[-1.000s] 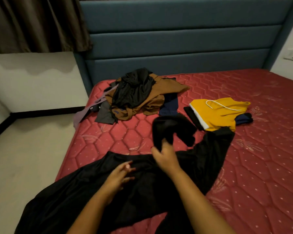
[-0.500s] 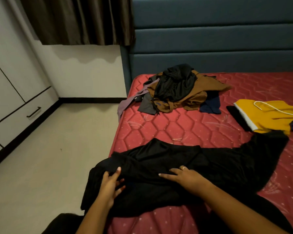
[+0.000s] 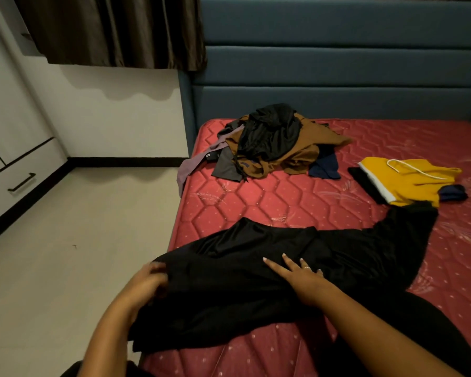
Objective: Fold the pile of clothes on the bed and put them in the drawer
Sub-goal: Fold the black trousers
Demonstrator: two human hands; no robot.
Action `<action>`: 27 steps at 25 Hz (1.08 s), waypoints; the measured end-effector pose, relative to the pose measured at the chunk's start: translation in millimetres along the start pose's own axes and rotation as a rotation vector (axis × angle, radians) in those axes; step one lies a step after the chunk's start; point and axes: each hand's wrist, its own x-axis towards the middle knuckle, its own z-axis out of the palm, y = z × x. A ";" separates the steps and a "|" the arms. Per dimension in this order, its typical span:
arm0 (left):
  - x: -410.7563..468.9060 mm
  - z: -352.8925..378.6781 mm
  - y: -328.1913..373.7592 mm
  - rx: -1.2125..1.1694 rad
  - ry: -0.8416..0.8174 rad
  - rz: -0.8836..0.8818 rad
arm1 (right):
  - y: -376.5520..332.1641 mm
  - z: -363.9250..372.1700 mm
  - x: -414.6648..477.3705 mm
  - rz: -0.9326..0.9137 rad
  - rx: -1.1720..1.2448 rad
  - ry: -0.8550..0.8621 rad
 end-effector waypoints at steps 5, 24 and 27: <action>-0.3 -2.2 -25.2 0.367 -0.057 -0.122 | 2.4 -0.8 0.6 -0.053 -0.022 -0.137; 25.1 41.0 -15.8 0.460 0.330 -0.027 | 57.7 -25.6 60.7 0.132 0.242 0.240; 28.1 43.6 -12.4 0.270 0.287 -0.010 | 59.4 -26.3 67.9 0.171 0.222 0.287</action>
